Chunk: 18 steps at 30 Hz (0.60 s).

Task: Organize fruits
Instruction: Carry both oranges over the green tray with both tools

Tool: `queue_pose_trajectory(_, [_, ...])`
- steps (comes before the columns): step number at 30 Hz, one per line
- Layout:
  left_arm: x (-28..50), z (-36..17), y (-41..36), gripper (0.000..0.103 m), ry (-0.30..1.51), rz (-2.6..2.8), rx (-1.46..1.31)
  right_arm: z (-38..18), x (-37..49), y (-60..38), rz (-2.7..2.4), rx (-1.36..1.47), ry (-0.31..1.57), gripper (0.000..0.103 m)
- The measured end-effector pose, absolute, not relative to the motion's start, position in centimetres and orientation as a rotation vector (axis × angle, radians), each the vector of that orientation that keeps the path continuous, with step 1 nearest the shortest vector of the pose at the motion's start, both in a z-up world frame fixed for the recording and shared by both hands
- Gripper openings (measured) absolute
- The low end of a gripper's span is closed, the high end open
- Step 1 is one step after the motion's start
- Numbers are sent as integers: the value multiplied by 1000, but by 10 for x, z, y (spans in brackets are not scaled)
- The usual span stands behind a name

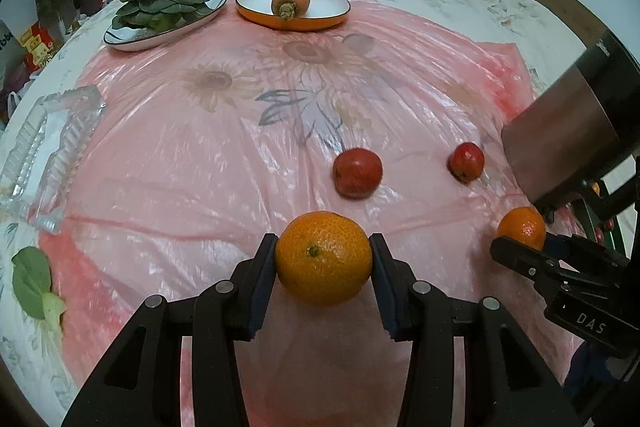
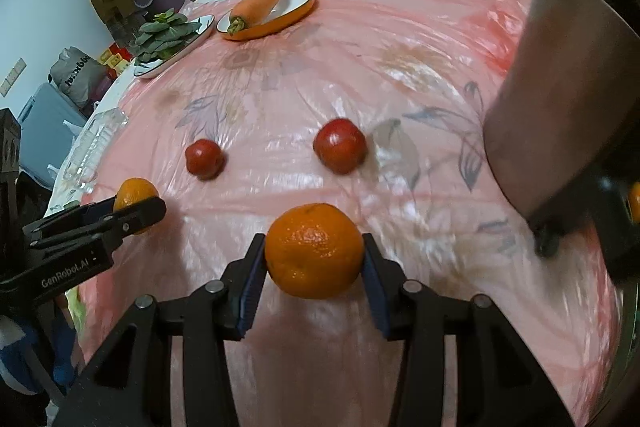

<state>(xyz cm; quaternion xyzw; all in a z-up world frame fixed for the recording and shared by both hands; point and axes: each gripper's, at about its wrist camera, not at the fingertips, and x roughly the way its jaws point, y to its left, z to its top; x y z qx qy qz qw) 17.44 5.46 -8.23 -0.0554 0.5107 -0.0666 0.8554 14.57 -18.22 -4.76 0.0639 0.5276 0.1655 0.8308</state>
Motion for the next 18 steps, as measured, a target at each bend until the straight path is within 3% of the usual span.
queue_pose_trajectory(18, [137, -62, -28, 40, 1106, -278, -26, -30, 93, -246, 306, 203, 1125, 64])
